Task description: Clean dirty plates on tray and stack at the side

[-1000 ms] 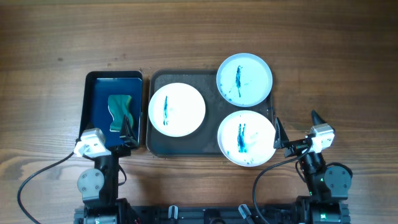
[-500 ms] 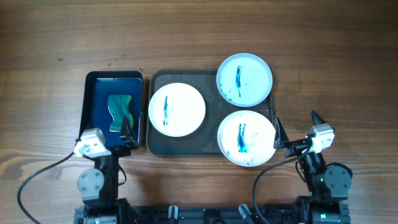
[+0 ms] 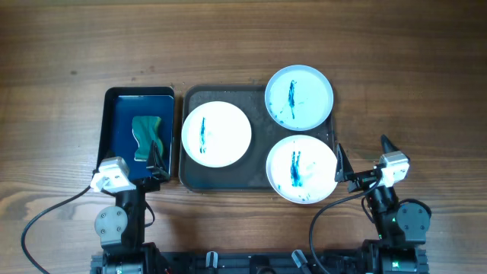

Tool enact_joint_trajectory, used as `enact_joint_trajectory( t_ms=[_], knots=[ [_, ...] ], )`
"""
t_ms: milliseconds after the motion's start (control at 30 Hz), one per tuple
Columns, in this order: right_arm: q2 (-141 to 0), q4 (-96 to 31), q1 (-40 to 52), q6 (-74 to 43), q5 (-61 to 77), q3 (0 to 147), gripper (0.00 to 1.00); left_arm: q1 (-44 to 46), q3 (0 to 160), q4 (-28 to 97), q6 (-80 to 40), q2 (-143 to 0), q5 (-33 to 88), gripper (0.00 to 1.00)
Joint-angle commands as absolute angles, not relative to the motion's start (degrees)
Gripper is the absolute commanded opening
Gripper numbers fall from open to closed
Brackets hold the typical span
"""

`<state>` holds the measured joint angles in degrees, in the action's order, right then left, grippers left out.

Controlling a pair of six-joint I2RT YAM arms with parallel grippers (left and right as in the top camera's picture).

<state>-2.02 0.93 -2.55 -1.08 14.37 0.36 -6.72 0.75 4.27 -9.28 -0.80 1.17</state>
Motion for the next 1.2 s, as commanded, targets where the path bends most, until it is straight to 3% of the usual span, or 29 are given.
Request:
enact_joint_trajectory(
  t_ms=[0, 1167],
  knots=[
    [-1.8, 1.2, -2.4, -1.6, 14.7, 0.3, 1.0, -7.0, 0.3, 4.3, -9.4, -0.4, 0.6, 1.0],
    [-1.8, 1.2, -2.4, -0.3, 14.0, 0.3, 1.0, -7.0, 0.3, 4.3, -9.4, -0.4, 0.6, 1.0]
  ],
)
